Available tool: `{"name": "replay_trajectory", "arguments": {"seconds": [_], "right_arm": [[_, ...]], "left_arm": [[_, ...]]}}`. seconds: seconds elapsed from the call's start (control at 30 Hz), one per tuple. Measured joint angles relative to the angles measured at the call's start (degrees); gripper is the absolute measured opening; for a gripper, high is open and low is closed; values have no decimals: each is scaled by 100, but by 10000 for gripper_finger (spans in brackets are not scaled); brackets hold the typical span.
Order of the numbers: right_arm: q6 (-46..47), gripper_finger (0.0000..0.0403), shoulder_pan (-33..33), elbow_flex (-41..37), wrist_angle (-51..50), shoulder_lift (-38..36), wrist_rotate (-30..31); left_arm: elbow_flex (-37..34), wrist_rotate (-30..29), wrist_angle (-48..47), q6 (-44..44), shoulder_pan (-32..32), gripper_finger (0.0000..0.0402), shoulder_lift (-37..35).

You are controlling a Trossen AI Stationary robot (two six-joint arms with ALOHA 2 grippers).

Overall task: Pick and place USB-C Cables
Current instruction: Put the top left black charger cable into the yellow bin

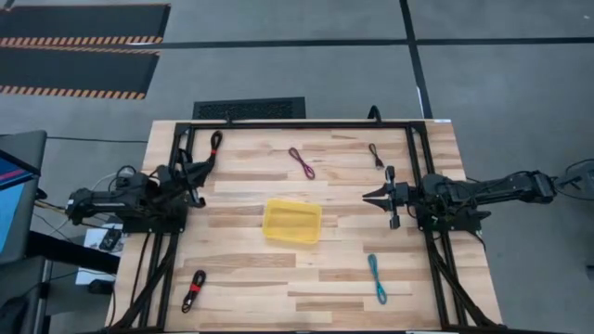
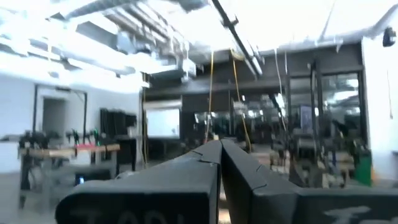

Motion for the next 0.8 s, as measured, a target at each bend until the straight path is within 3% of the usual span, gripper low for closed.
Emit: {"name": "replay_trajectory", "arguments": {"seconds": [0.1,0.27,0.33,0.4,0.5,0.7,0.8], "right_arm": [[-151,67,-1,0,7,0,1],[-1203,67,0,-1,501,7,-57],[-1035,67,3,-3,1167,53,-71],[-281,67,3,-1,1819,155,-20],[201,67,-106,-1,2464,296,714],[2477,67,-571,-1,2533,733,2788],[3095,67,-836,-1,2266,993,3135]], "left_arm": [[44,-11,181,29,2,0,-3],[59,-204,62,117,5,0,182],[66,-403,68,213,36,0,390],[66,-557,91,250,118,0,631],[69,-617,283,164,318,0,1087],[81,-618,572,-179,649,1,2019],[96,-688,593,-307,734,12,2324]]}}
